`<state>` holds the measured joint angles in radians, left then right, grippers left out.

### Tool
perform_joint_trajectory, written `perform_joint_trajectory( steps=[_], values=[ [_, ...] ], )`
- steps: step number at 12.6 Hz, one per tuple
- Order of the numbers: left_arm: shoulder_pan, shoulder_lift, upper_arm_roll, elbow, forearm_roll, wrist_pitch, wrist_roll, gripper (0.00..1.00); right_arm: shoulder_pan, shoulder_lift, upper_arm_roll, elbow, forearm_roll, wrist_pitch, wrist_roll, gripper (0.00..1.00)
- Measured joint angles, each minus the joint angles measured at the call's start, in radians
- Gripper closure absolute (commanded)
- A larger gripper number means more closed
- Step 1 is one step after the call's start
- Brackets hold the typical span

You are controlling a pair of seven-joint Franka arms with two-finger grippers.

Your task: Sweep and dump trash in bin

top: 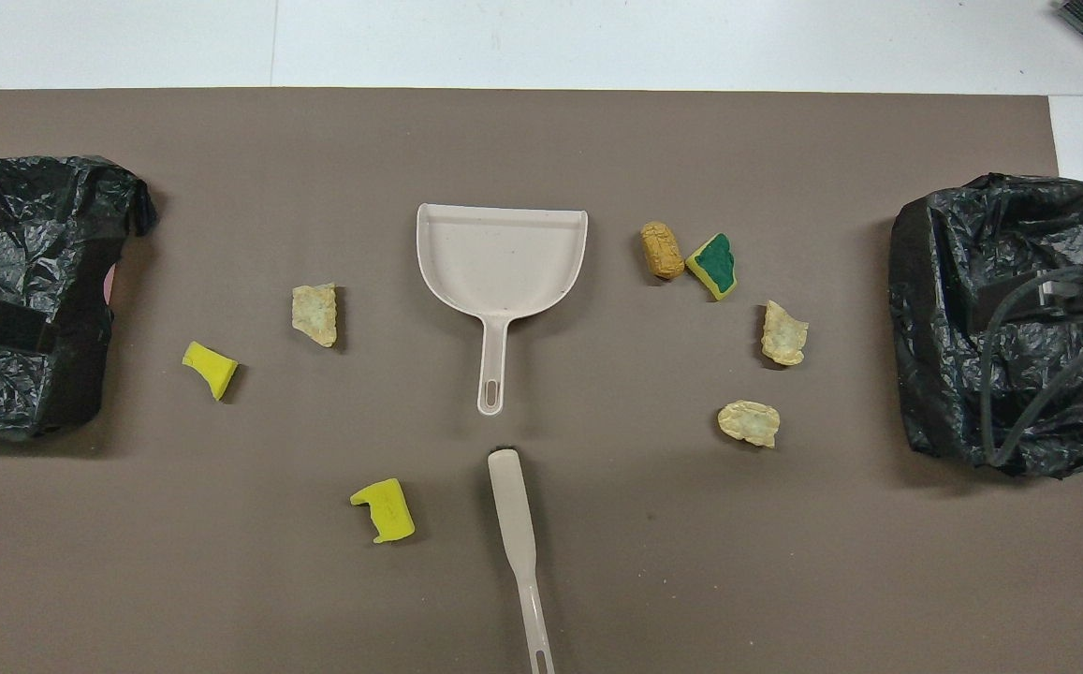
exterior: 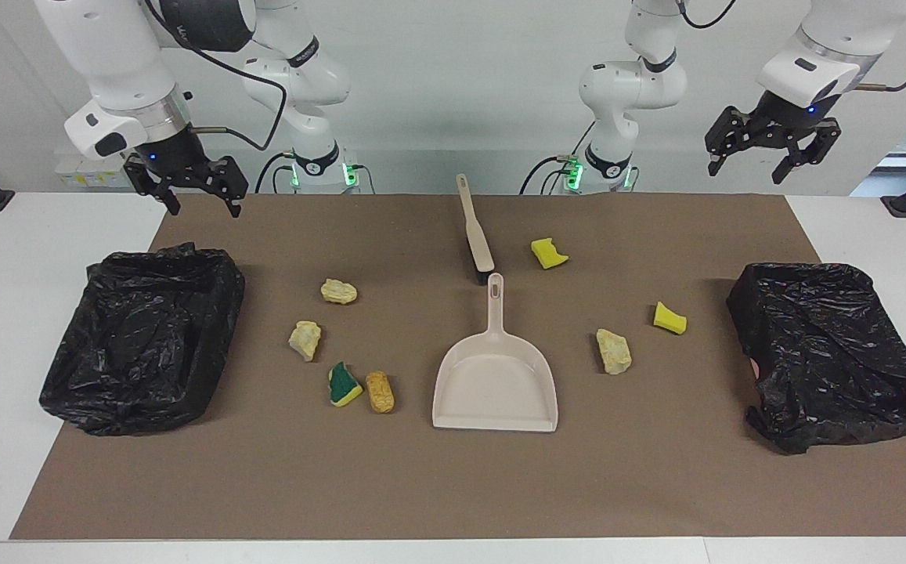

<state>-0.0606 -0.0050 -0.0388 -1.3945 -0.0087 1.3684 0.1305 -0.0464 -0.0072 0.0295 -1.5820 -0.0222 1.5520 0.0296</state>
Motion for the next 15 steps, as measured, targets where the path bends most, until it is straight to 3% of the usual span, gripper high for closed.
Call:
perform_joint_trajectory(
  steps=[15],
  values=[
    [-0.002, -0.01, 0.002, -0.009, 0.0, -0.035, -0.019, 0.0, 0.001, 0.0, 0.002, 0.0, 0.001, 0.0, 0.002, 0.0]
  ],
)
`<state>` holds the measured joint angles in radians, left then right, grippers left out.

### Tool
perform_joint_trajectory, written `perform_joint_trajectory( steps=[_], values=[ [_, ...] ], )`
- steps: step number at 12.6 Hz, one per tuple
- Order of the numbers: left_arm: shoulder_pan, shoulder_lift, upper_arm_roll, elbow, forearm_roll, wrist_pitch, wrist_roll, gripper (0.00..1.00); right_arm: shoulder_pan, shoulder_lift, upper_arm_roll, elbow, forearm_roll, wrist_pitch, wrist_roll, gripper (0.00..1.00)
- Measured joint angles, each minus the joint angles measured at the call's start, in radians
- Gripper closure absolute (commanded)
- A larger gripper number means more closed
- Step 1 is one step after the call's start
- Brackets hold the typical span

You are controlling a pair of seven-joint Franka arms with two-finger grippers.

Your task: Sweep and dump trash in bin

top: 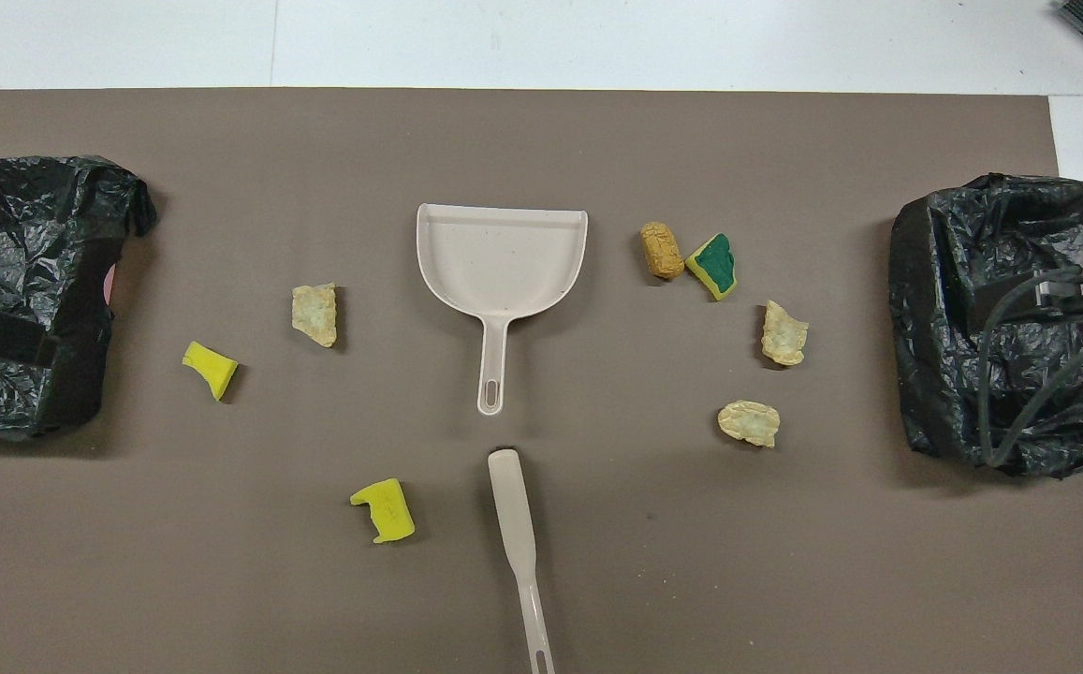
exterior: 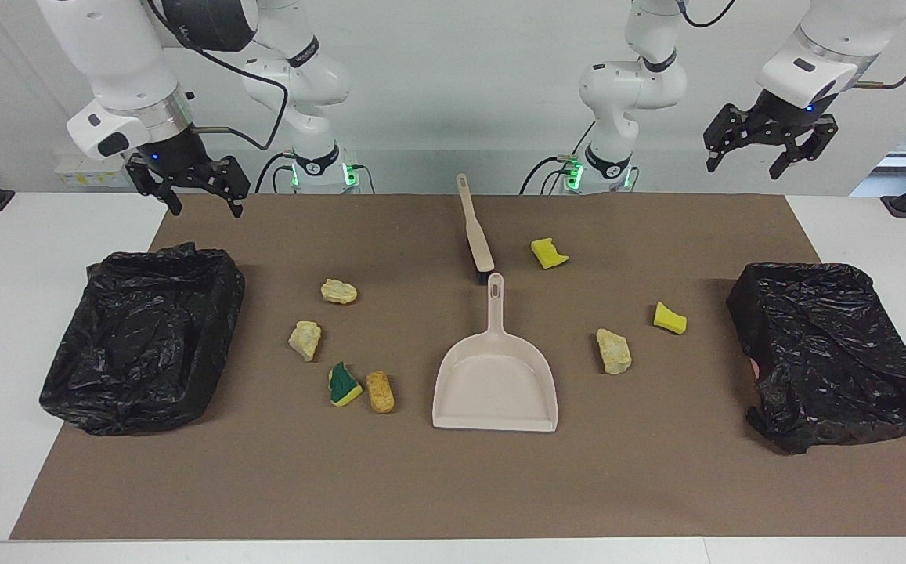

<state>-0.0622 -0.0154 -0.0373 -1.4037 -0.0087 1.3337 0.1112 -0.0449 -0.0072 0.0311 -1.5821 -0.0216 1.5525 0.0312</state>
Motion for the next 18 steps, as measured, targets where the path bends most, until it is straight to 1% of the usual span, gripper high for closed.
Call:
perform_joint_trajectory(
  steps=[3, 6, 8, 11, 13, 16, 18],
  values=[
    [-0.012, -0.024, -0.005, -0.043, 0.0, 0.003, -0.001, 0.0, 0.0, 0.0, 0.0, -0.001, 0.0, 0.0, 0.0, 0.0],
    [-0.035, -0.071, -0.014, -0.122, -0.001, 0.018, -0.003, 0.0, 0.0, 0.0, 0.001, -0.002, 0.0, 0.0, 0.0, 0.0],
    [-0.067, -0.094, -0.016, -0.177, -0.001, 0.052, -0.035, 0.0, 0.0, 0.0, 0.001, -0.002, 0.0, 0.0, 0.0, 0.0],
    [-0.15, -0.103, -0.02, -0.25, -0.002, 0.111, -0.163, 0.0, 0.0, 0.0, 0.001, -0.004, 0.0, -0.001, 0.0, 0.0],
    [-0.225, -0.106, -0.022, -0.318, -0.003, 0.146, -0.264, 0.0, 0.0, 0.0, 0.002, -0.004, 0.0, -0.001, 0.0, 0.0],
    [-0.31, -0.11, -0.027, -0.417, -0.028, 0.236, -0.39, 0.0, 0.0, 0.0, 0.002, -0.004, 0.0, -0.001, 0.0, 0.0],
    [-0.371, -0.125, -0.027, -0.492, -0.033, 0.301, -0.512, 0.0, 0.001, 0.0, 0.003, -0.004, 0.0, -0.001, 0.0, 0.0]
  ],
)
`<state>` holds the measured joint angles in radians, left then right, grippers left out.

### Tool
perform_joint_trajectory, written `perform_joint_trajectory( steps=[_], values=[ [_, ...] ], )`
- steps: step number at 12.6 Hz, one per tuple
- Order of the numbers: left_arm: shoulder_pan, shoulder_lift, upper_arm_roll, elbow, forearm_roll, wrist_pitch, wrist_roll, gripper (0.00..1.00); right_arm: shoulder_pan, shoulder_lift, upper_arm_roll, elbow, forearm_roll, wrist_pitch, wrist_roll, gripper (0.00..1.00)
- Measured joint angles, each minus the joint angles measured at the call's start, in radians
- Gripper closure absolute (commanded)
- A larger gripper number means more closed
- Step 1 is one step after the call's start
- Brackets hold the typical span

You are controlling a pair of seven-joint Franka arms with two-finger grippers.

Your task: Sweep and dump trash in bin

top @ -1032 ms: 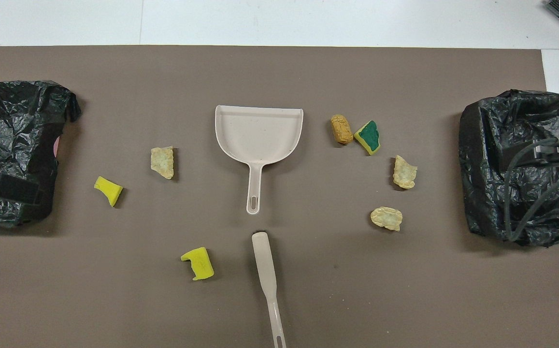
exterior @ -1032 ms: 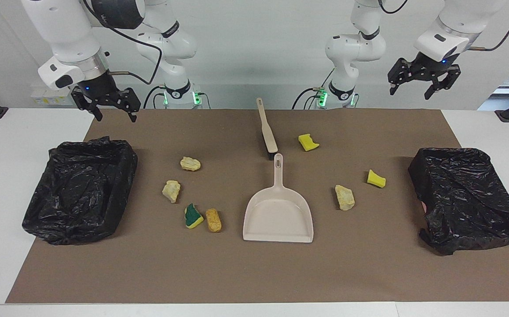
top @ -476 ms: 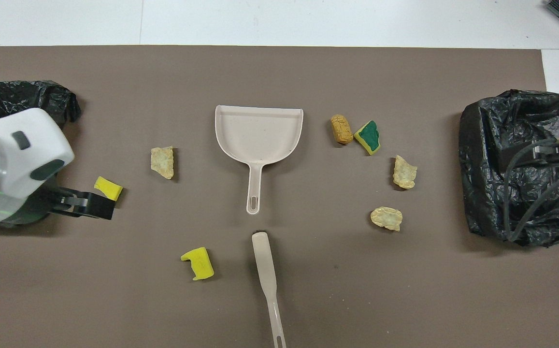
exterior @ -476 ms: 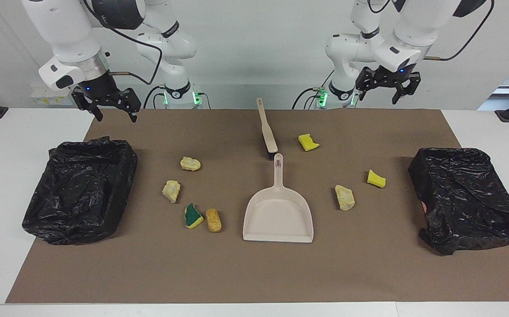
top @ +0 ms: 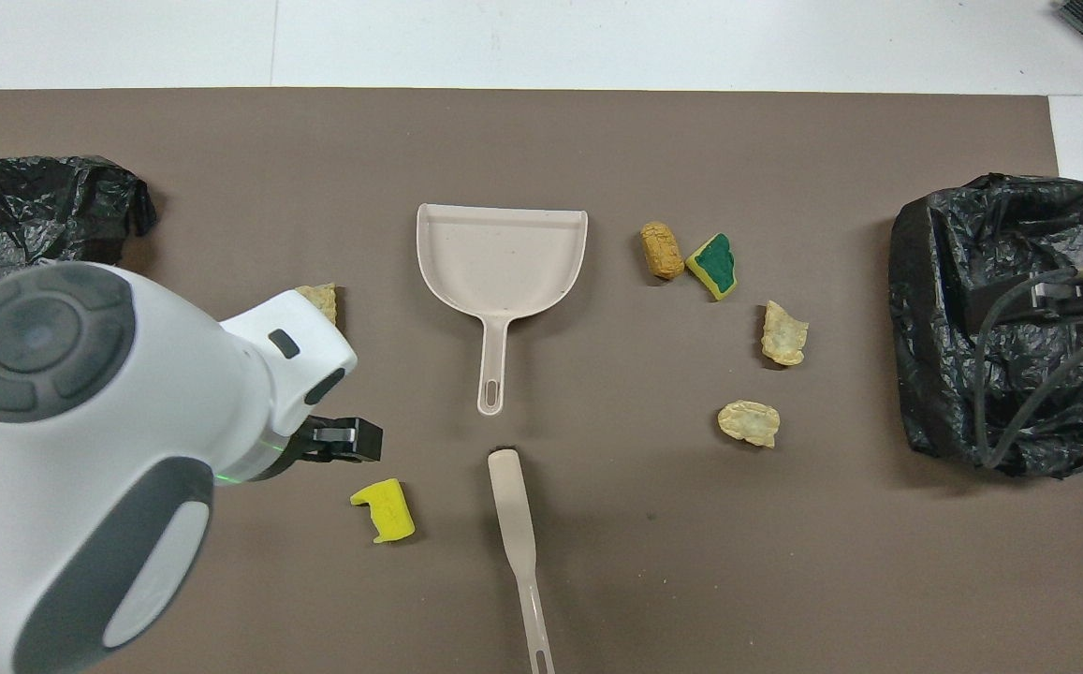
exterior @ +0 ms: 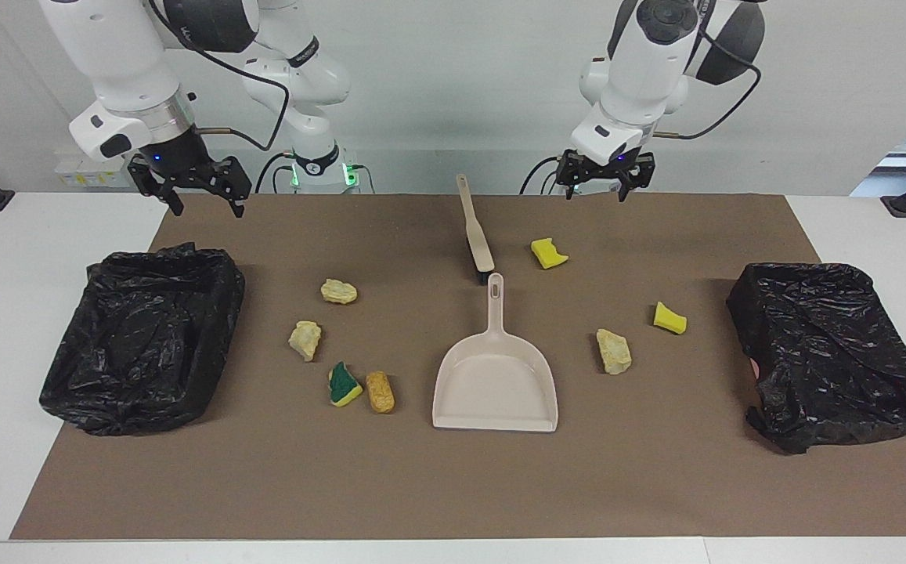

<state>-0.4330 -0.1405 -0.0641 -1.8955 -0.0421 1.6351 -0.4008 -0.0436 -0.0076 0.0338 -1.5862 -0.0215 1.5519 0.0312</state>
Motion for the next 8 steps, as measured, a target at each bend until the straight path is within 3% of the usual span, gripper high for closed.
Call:
perform_joint_trajectory(
  steps=[8],
  values=[
    [-0.242, -0.064, -0.002, -0.263, -0.069, 0.265, -0.308, 0.0, 0.002, 0.012, 0.052, -0.001, 0.0, 0.0, 0.0, 0.0]
  ],
)
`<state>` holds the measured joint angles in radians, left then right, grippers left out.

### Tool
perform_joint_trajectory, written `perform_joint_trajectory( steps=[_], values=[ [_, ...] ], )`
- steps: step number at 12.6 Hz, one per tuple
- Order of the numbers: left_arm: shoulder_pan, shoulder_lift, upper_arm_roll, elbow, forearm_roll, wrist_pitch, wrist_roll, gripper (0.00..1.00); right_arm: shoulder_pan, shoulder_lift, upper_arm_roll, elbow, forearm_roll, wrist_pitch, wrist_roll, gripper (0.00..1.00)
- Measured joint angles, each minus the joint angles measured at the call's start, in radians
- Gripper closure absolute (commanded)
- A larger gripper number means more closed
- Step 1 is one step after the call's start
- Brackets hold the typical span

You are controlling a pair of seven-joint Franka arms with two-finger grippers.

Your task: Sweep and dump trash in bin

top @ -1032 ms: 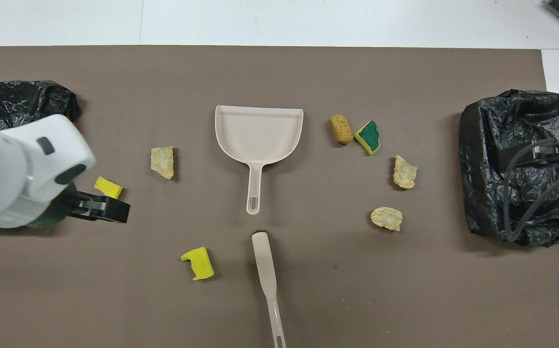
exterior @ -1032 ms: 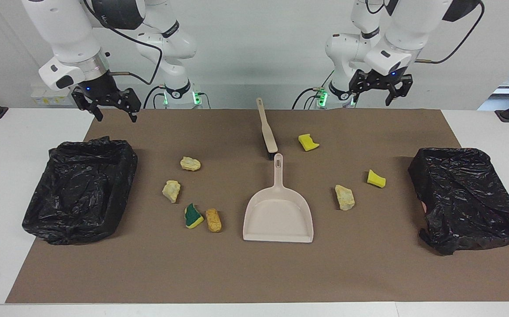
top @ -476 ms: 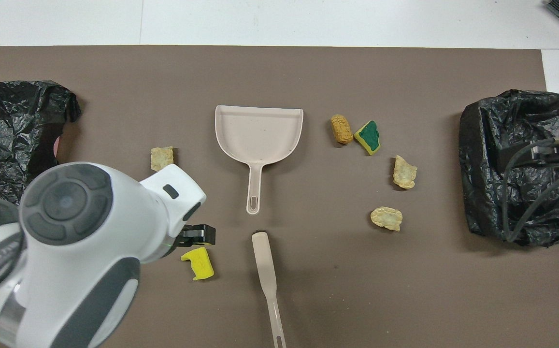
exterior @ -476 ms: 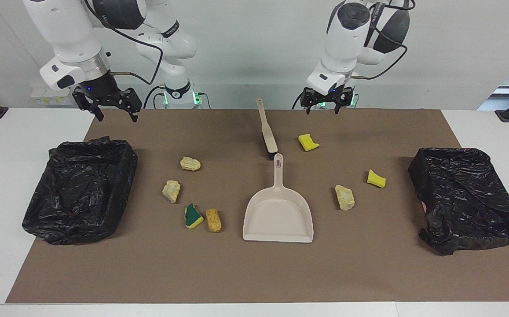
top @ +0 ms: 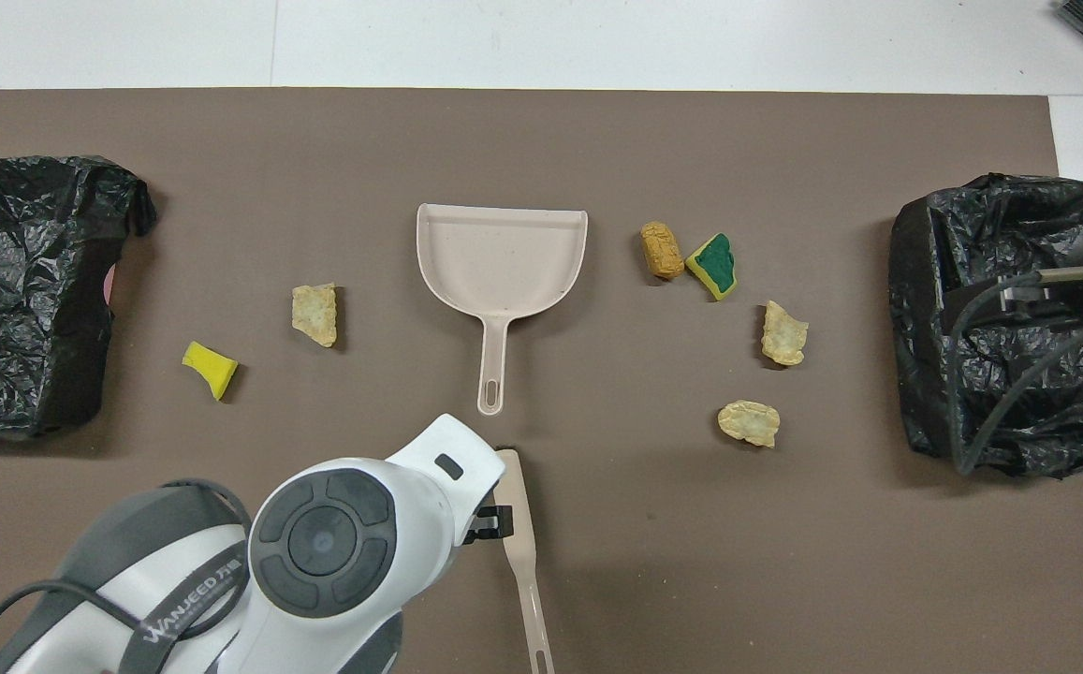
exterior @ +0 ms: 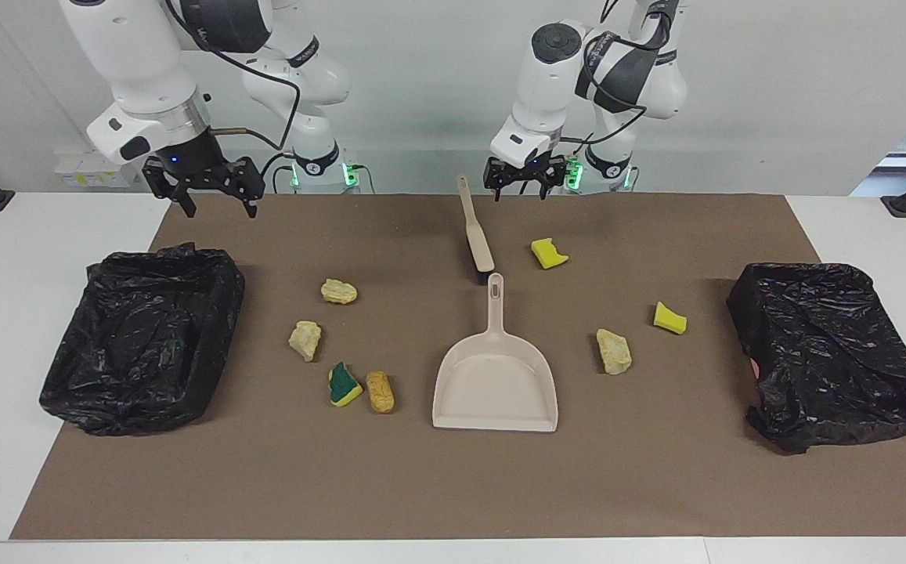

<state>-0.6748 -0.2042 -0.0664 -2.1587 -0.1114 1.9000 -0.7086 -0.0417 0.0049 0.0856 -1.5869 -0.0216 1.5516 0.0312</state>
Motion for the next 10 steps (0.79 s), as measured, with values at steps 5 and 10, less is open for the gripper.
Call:
perform_joint_trajectory(
  steps=[5, 10],
  values=[
    [-0.156, 0.028, 0.0, -0.139, -0.005, 0.191, -0.146, 0.0, 0.117, 0.108, 0.035, 0.015, 0.0, 0.038, 0.096, 0.0],
    [-0.223, 0.095, 0.0, -0.193, -0.006, 0.289, -0.207, 0.0, 0.269, 0.241, 0.037, 0.03, 0.0, 0.174, 0.321, 0.0]
  ],
)
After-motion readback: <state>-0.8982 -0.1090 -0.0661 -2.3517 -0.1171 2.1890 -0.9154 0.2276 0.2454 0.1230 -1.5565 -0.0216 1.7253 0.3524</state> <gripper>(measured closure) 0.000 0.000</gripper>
